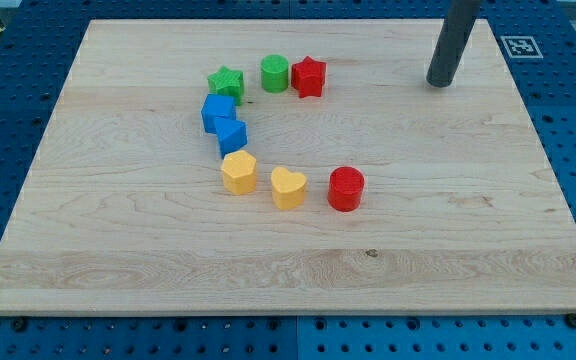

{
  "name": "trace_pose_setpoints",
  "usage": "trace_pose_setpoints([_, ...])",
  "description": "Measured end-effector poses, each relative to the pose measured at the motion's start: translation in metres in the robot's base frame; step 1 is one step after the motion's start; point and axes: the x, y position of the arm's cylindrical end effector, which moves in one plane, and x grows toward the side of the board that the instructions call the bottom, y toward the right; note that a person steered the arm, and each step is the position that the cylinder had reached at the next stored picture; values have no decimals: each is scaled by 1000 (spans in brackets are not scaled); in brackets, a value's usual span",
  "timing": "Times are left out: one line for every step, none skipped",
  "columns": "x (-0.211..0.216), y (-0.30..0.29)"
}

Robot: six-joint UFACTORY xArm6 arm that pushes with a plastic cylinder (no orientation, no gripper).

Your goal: Move your arm towards center

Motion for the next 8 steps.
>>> trace_pose_setpoints([0, 0])
trace_pose_setpoints([0, 0])
trace_pose_setpoints([0, 1])
trace_pose_setpoints([6, 1])
trace_pose_setpoints([6, 1])
trace_pose_setpoints([-18, -3])
trace_pose_setpoints([-34, -30])
trace_pose_setpoints([-34, -67])
